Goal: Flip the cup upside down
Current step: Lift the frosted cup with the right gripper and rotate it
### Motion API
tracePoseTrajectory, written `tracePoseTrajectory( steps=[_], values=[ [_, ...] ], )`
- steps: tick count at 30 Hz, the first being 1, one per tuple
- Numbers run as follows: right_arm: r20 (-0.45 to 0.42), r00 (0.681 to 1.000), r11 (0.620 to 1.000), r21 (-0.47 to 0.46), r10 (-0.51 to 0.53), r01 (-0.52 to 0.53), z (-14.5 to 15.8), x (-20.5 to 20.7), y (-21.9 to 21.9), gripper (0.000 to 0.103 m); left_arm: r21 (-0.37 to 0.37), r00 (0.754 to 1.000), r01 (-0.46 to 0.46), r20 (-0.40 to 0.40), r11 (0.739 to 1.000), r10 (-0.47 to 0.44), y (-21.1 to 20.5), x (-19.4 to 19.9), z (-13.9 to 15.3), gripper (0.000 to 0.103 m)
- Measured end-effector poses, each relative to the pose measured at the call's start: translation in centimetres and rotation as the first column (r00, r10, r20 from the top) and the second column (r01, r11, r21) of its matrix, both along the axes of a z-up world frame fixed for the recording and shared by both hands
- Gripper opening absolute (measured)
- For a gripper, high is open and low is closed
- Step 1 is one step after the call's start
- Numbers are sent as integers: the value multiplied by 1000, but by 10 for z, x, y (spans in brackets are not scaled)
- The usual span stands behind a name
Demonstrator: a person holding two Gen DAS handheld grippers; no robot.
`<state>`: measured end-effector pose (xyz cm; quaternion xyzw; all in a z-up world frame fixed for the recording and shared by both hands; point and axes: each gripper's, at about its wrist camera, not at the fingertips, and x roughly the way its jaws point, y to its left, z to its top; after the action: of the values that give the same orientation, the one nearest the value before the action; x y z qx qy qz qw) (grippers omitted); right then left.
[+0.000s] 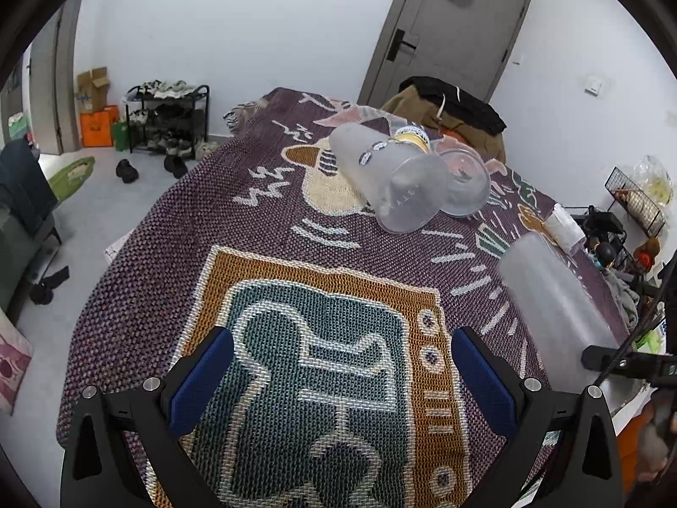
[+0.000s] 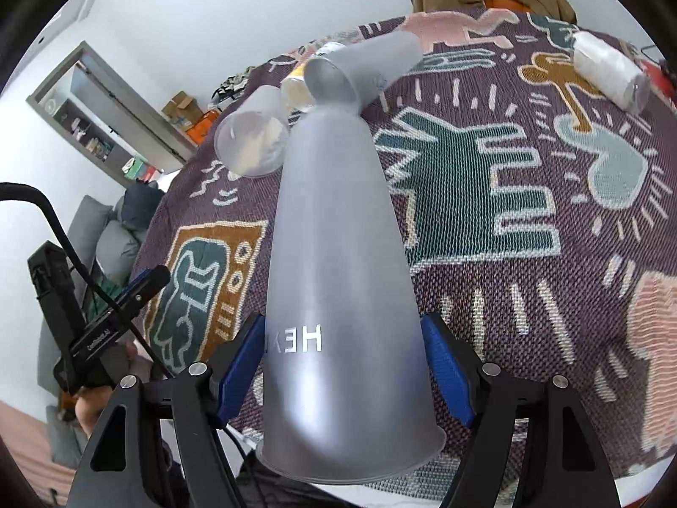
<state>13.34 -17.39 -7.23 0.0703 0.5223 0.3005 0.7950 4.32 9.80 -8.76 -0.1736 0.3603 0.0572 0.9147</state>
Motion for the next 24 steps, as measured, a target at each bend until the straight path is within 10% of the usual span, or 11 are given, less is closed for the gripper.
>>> tracePoseTrajectory(
  steps=[24],
  values=[
    [142,988,992,116,-60,43,33,-27,-46,98,79,993,109,29,991,-112,-48,36,51,103]
  ],
)
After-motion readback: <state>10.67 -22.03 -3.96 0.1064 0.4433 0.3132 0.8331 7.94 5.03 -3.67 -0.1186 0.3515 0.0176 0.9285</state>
